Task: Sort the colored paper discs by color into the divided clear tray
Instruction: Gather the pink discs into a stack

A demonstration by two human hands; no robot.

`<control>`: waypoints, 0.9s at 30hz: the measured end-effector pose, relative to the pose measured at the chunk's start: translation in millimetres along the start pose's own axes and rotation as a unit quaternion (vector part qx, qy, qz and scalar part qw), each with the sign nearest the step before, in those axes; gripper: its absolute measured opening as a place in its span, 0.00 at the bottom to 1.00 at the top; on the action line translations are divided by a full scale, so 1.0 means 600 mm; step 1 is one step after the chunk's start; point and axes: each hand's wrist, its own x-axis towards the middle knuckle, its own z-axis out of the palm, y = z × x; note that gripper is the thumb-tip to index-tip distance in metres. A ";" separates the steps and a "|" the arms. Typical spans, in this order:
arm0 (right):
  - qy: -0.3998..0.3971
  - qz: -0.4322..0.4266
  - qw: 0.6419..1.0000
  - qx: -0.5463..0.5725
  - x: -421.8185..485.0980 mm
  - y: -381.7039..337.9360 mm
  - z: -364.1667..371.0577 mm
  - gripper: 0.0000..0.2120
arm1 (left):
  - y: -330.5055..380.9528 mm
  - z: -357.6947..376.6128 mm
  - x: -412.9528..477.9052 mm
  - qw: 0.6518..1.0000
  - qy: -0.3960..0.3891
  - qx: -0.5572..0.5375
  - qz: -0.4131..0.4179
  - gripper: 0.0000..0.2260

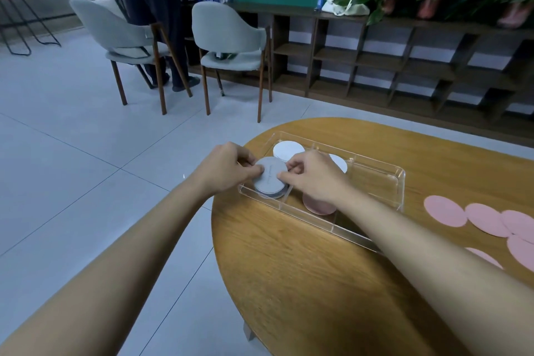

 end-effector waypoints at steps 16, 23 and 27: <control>0.077 -0.087 0.993 -0.023 -0.060 0.030 -0.044 0.13 | 0.043 0.017 -0.039 0.994 0.073 0.026 0.072 0.12; 0.081 -0.092 0.992 0.015 -0.174 0.090 -0.128 0.15 | 0.169 0.043 -0.062 0.989 -0.009 0.033 0.141 0.15; 0.107 -0.066 0.992 0.021 -0.241 0.145 -0.188 0.16 | 0.248 0.087 -0.066 0.985 -0.023 0.023 0.169 0.13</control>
